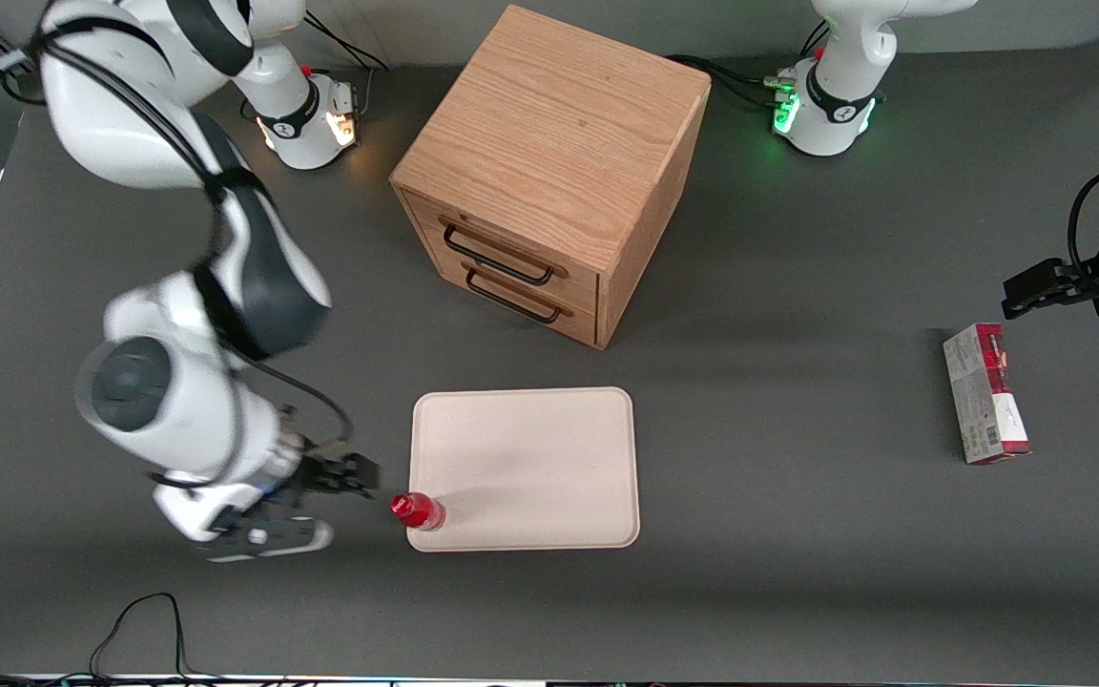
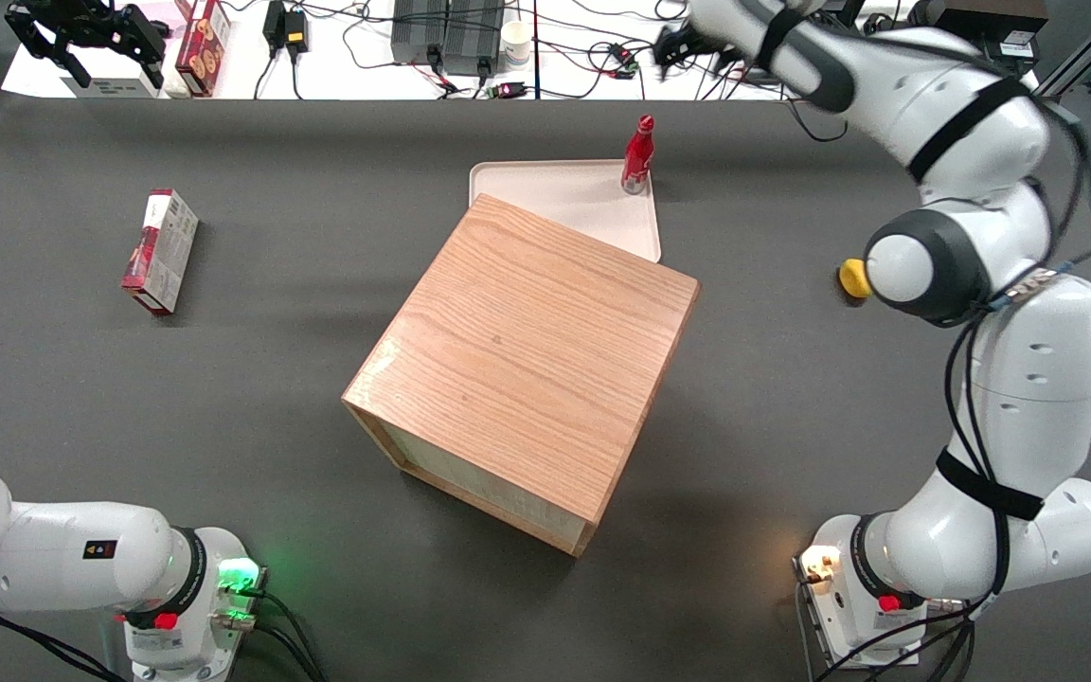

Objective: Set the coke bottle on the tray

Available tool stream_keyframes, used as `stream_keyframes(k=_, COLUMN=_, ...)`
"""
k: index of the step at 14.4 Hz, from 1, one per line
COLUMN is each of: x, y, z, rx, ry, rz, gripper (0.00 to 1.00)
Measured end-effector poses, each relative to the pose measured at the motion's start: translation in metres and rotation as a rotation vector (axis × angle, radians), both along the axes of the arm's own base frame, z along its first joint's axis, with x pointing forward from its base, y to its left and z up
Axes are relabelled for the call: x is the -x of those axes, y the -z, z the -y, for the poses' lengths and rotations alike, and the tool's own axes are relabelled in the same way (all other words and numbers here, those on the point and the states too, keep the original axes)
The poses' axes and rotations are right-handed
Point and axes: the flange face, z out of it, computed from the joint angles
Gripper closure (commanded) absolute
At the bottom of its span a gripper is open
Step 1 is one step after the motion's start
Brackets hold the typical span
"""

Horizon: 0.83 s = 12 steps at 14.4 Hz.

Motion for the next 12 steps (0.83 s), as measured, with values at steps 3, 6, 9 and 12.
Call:
stream_keyframes(k=3, x=0.02, y=-0.05, z=0.081, rx=-0.028, ry=0.064, rz=-0.08, gripper=0.0)
stream_keyframes(k=6, x=0.054, y=-0.065, z=0.153, rx=-0.051, ry=0.137, rz=-0.079, gripper=0.0)
stream_keyframes(k=9, x=0.113, y=-0.071, z=0.172, rx=-0.057, ry=0.16, rz=-0.096, gripper=0.0)
stream_keyframes(k=12, x=0.15, y=-0.085, z=0.178, rx=-0.035, ry=0.159, rz=-0.11, gripper=0.0)
